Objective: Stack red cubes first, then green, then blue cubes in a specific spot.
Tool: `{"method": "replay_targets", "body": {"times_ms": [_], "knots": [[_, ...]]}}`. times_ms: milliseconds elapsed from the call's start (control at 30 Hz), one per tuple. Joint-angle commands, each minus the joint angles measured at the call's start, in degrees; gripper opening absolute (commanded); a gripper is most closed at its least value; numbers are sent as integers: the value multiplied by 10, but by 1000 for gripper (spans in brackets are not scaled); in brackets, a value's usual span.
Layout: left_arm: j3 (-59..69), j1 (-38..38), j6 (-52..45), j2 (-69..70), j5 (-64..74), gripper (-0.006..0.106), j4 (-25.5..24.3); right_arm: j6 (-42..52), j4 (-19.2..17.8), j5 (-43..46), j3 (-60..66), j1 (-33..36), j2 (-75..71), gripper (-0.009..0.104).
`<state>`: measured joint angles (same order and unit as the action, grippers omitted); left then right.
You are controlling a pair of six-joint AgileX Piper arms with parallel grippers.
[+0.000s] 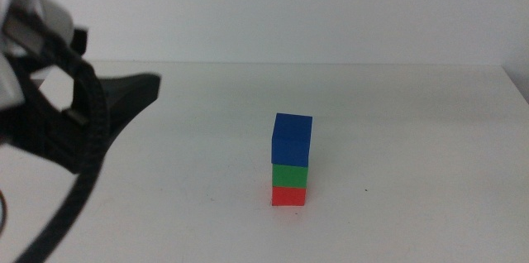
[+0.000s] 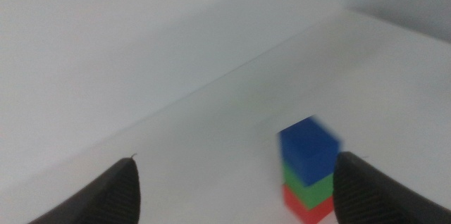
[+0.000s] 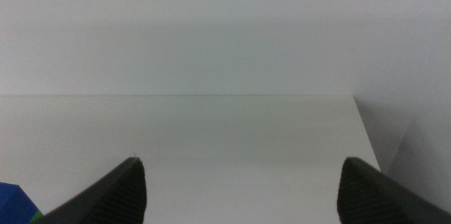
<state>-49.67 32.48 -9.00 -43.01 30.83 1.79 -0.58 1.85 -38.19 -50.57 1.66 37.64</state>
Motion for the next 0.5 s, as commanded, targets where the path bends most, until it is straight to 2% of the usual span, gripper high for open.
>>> {"method": "replay_targets", "body": {"times_ms": [0, 167, 233, 300, 333, 367, 467], "knots": [[51, -41, -1, 17, -48, 94, 27, 6, 3, 7, 2, -4, -3, 93], [140, -143, -1, 78, -85, 94, 27, 6, -2, 28, 31, -4, -16, 93], [182, -184, -1, 118, -111, 94, 27, 6, 24, 82, 82, -4, -45, 93], [234, -221, -1, 164, -140, 94, 27, 6, 67, 150, 151, -4, -89, 93], [262, -242, -1, 190, -157, 94, 27, 6, 71, 197, 189, -4, -112, 93], [289, -262, -1, 216, -171, 94, 27, 6, 66, 235, 221, -4, -130, 93], [356, -307, -1, 280, -200, 94, 27, 6, 13, 343, 327, -8, -193, 93]]}}
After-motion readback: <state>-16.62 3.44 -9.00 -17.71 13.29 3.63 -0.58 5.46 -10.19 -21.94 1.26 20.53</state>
